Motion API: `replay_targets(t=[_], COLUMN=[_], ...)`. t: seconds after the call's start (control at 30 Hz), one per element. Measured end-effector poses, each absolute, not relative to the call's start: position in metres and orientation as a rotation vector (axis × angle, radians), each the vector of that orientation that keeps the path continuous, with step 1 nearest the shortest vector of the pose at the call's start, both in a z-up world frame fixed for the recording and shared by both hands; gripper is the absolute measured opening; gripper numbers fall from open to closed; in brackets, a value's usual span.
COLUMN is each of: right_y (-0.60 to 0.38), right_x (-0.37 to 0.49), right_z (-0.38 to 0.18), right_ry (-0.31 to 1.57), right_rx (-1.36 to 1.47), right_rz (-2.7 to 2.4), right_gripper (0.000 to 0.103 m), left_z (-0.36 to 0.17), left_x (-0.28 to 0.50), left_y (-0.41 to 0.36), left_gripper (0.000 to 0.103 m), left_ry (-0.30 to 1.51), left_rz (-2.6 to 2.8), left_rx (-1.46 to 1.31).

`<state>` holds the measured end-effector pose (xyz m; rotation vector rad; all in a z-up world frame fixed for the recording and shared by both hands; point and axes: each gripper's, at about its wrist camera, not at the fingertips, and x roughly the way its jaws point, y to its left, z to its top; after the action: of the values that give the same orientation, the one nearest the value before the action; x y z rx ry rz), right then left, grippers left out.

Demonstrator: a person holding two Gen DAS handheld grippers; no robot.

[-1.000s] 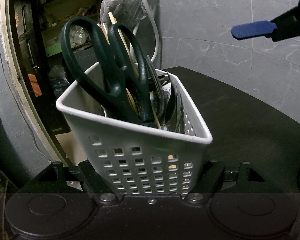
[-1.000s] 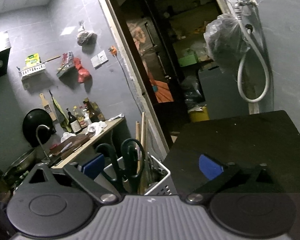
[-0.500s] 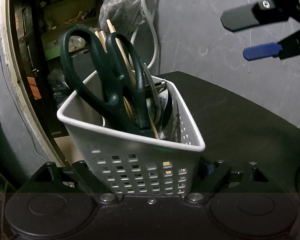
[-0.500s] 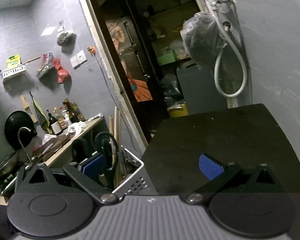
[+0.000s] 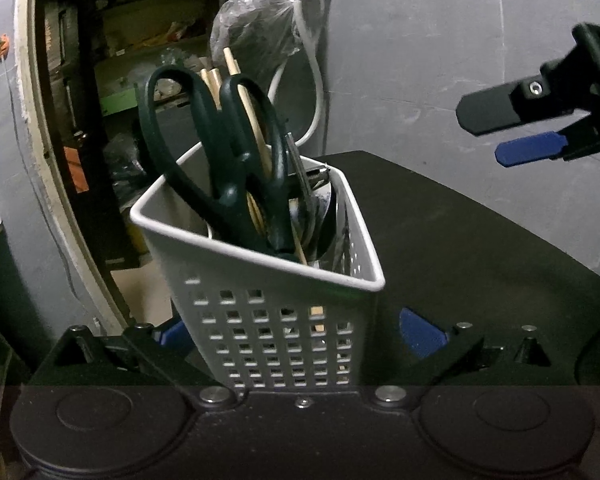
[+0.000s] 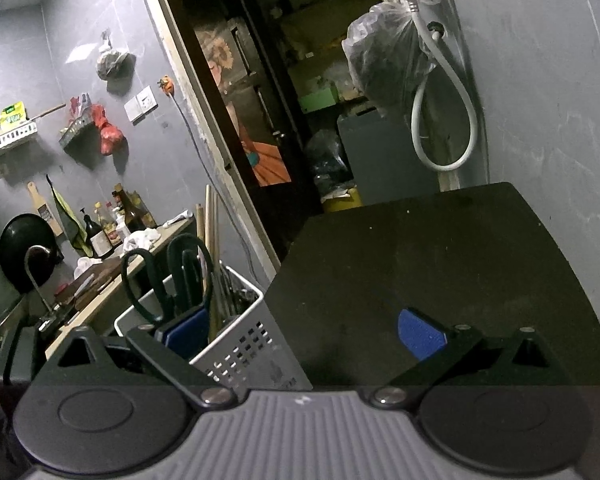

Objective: Organize utensils
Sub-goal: 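Set the basket down on the table with the left gripper and release it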

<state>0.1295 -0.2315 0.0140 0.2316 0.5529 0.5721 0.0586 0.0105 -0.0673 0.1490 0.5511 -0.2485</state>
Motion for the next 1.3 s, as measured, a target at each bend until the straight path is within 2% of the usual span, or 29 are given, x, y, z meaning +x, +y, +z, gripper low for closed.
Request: replay_targets(t=[0.9, 1.3], right_y=[-0.225, -0.204], right_x=[0.123, 0.084], right_z=[-0.014, 0.001], right_ry=[0.700, 0.664], right_rx=[0.156, 0.158], right_rz=[0.414, 0.216], right_gripper=[0.103, 0.103], left_z=[-0.050, -0.043], left_x=[0.013, 0.003], left_y=[0.023, 0.063], left_gripper=[0.102, 0.102], left_ry=[0.563, 0.502], left_rz=[-0.140, -0.226], left_rx=[0.090, 0.117])
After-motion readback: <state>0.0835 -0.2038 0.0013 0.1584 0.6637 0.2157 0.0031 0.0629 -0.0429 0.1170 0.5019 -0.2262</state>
